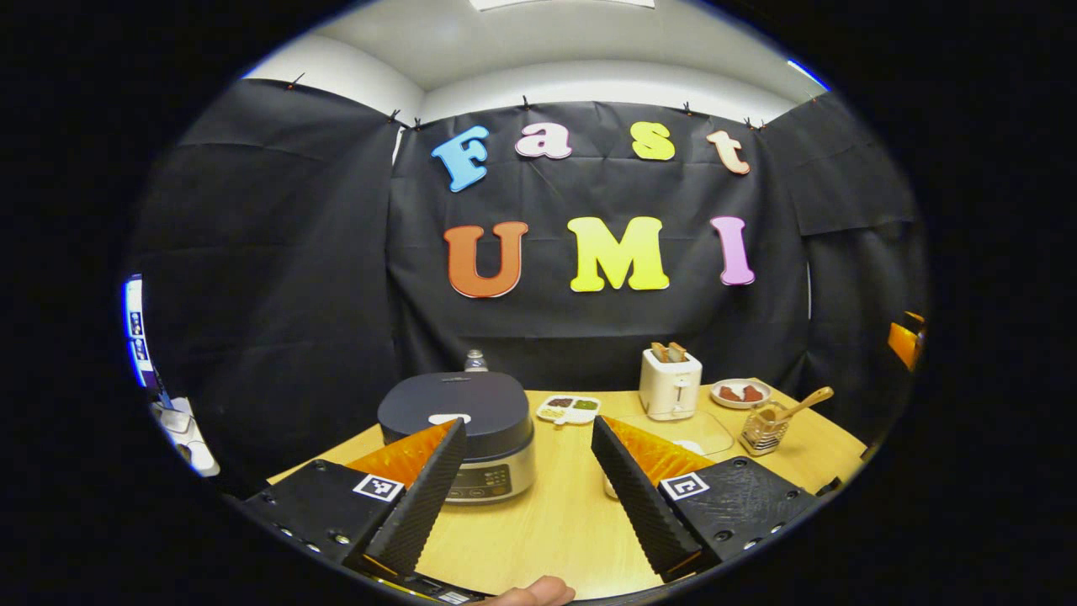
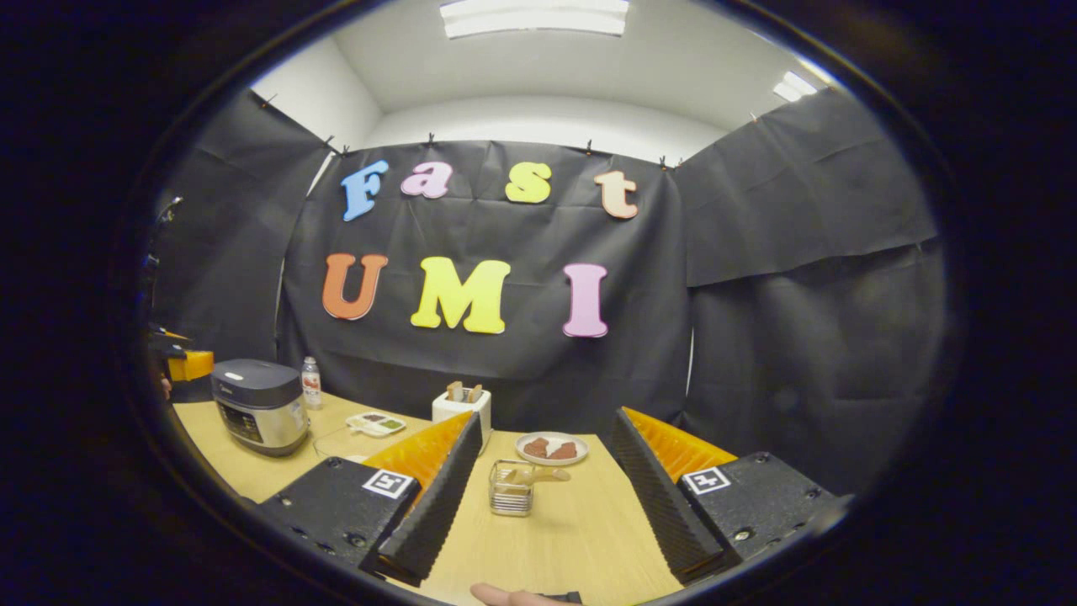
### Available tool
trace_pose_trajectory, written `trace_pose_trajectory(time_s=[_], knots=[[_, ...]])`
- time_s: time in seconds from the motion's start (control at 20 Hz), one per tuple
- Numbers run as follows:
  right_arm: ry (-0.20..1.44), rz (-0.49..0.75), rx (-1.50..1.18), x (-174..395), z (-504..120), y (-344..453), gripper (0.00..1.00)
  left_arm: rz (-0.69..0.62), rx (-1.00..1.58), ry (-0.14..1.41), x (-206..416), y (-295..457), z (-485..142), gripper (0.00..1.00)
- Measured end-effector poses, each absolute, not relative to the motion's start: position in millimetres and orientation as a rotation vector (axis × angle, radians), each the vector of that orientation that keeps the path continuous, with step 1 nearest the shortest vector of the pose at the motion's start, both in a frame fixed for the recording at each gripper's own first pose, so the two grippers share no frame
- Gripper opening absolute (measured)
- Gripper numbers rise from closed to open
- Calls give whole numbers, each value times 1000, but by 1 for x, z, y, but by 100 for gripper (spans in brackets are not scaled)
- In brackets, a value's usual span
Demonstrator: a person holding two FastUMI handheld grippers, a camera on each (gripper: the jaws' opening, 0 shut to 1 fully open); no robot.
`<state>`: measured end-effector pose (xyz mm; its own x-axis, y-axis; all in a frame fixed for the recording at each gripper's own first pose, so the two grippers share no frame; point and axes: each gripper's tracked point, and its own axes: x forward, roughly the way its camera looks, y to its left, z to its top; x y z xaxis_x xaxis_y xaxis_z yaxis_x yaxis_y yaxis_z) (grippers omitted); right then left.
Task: Close the left gripper, press the button to open the rice cooker; take a wooden spoon from the chopstick holder with the right hand, scoop a spoonful of rice and pour it into the rice cooker, then put the wooden spoon back into the chopstick holder.
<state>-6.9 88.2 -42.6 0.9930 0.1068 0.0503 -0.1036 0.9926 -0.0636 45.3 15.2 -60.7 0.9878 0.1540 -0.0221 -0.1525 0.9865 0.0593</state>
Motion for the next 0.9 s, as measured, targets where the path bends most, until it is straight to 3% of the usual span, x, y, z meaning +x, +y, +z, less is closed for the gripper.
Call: trace_pose_trajectory(time_s=[0.05, 0.1, 0.15, 0.25, 0.55, 0.6, 0.65, 0.8, 0.9], knots=[[-53, 107, -60, -8, -41, 90, 94, 135, 48, 25, 45, 7, -61, 96], [-51, 105, -58, -8, -39, 90, 100, 114, 46, 25, 44, 1, -62, 96], [-50, 102, -56, -6, -39, 90, 94, 98, 51, 26, 44, -5, -62, 95], [-43, 94, -48, -4, -40, 89, 100, 92, 72, 21, 41, -10, -61, 95], [-19, 122, -39, -3, -42, 99, 100, 54, 99, -31, 30, -26, -45, 95], [-27, 122, -38, -3, -38, 99, 94, 37, 90, -37, 29, -30, -43, 95], [-36, 124, -38, -3, -36, 100, 100, 27, 86, -47, 28, -33, -40, 95], [-43, 141, -26, -6, -34, 108, 100, 1, 96, -57, 23, -40, -38, 95], [-25, 168, -25, -8, -40, 115, 94, -7, 116, -53, 21, -43, -38, 95]])
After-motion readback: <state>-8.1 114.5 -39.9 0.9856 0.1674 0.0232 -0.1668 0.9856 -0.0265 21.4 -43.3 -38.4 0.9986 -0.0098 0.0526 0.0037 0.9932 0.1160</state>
